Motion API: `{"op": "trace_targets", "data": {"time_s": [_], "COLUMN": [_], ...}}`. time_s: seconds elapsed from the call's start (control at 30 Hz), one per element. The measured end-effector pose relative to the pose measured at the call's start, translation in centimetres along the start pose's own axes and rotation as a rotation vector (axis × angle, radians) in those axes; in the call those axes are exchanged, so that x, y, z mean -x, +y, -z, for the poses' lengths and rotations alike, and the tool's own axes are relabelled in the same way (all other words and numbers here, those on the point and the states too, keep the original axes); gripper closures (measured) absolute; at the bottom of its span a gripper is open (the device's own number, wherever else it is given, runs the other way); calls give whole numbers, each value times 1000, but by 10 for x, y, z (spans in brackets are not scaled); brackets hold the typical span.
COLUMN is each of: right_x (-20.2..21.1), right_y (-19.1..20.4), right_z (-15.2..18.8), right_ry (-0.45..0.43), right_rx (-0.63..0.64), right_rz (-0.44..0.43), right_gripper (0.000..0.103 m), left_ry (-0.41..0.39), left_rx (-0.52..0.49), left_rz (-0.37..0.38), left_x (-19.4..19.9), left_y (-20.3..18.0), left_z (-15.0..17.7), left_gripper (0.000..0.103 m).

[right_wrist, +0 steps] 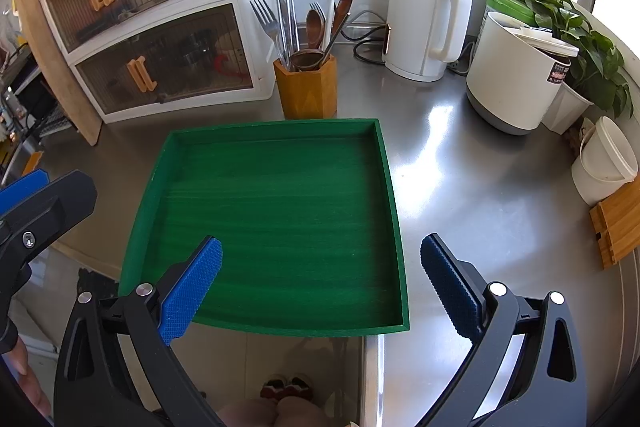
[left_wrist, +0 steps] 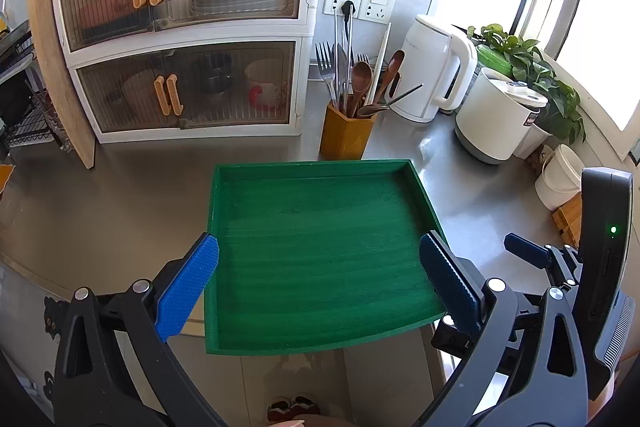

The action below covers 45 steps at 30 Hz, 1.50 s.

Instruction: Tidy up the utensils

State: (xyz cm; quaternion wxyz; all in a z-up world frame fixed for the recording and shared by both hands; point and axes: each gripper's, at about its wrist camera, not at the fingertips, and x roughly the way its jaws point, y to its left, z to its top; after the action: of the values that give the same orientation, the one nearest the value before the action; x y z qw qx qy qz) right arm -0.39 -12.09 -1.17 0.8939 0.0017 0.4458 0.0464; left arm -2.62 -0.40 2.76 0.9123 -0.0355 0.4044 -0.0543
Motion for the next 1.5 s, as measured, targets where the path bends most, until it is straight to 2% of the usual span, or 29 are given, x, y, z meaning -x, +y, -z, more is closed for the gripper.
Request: {"op": "trace_targets", "data": {"time_s": [0.17, 1.5], "right_x": [0, 1], "right_y": [-1, -6], "right_z": [0, -5], "right_ry": [1, -5], "right_rx": [-2, -29], "right_rz": [-1, -18], "right_gripper": [4, 4], "left_ry": [-6, -3], "left_rx": [-4, -14], "left_rz": [-22, -20], "left_x": [1, 1], "left_y": [-1, -6], "left_z": [0, -4], "left_gripper": [8, 8]}}
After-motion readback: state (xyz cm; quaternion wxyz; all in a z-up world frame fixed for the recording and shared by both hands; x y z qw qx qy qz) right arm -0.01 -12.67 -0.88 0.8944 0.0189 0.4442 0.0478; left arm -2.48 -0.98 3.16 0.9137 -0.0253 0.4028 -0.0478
